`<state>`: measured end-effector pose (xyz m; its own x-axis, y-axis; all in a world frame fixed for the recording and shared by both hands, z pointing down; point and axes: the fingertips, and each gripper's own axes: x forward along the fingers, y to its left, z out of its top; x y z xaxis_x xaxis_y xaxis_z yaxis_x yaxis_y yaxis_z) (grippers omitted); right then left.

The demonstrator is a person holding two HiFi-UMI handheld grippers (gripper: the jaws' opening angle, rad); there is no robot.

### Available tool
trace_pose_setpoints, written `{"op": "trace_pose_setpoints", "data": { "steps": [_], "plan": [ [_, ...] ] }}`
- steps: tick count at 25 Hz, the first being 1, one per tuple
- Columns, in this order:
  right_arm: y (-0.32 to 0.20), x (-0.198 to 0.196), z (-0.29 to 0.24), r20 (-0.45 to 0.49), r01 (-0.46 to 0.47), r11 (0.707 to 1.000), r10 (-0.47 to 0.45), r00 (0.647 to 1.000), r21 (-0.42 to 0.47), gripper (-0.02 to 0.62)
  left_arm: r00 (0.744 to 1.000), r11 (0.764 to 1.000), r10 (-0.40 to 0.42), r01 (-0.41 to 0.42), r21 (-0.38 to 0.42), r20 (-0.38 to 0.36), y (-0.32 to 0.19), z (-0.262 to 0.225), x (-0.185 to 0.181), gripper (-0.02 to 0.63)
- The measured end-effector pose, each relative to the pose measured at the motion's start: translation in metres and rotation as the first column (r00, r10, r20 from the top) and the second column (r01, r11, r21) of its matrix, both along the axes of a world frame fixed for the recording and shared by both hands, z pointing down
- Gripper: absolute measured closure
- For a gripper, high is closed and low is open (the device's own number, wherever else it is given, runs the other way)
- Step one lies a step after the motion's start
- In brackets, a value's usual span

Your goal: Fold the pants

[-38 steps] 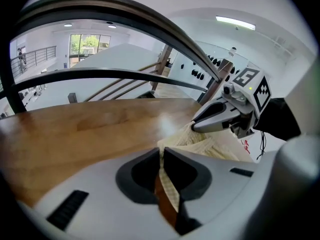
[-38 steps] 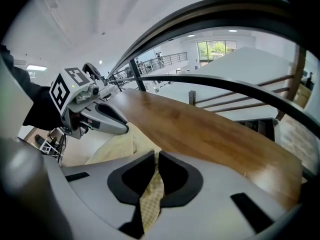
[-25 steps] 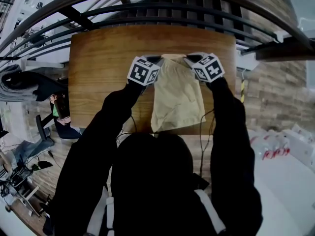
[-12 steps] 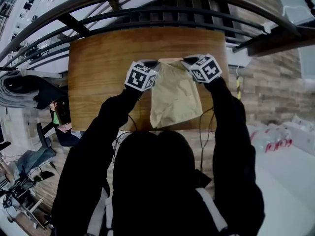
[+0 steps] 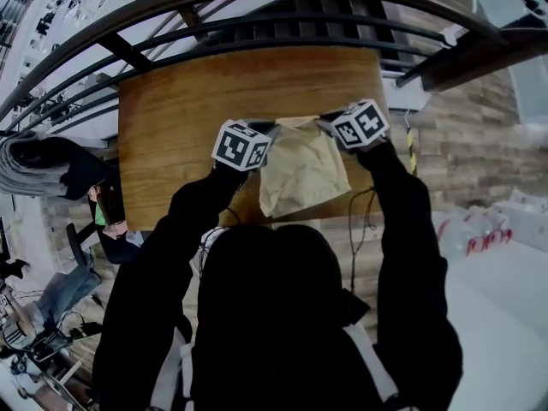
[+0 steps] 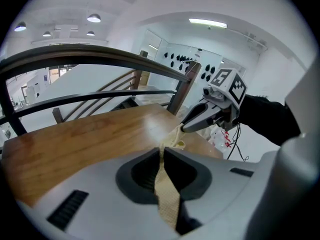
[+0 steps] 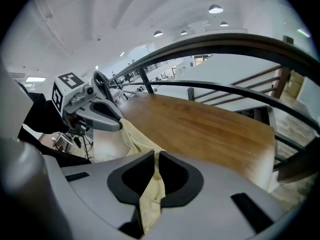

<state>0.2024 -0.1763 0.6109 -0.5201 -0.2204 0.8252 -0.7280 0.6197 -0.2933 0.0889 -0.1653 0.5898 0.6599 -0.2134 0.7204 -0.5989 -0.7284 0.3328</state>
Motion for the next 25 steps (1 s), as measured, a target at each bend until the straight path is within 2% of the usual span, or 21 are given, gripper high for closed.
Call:
{"op": "trace_pose_setpoints", "data": {
  "steps": [4,11,20,25],
  "plan": [
    [0.02,0.004,0.003,0.006,-0.019,0.999,0.019,1.0,-0.044,0.569,1.0,0.999,0.003,-0.003,-0.032,0.013,0.016,0.0,0.004,0.577],
    [0.052,0.006,0.008,0.008,-0.061,0.996,0.061,0.998,-0.062,0.568,1.0,0.997,0.016,-0.016,-0.076,0.003,0.053,0.001,0.007,0.577],
    [0.101,0.01,0.015,-0.037,-0.04,0.998,0.038,0.999,-0.052,0.568,0.998,0.991,0.07,-0.069,-0.113,0.001,0.104,0.008,0.014,0.575],
    [0.124,0.012,0.019,-0.087,-0.002,0.999,-0.001,0.996,-0.043,0.568,0.993,0.986,0.115,-0.111,-0.123,0.024,0.13,0.013,0.019,0.575]
  ]
}}
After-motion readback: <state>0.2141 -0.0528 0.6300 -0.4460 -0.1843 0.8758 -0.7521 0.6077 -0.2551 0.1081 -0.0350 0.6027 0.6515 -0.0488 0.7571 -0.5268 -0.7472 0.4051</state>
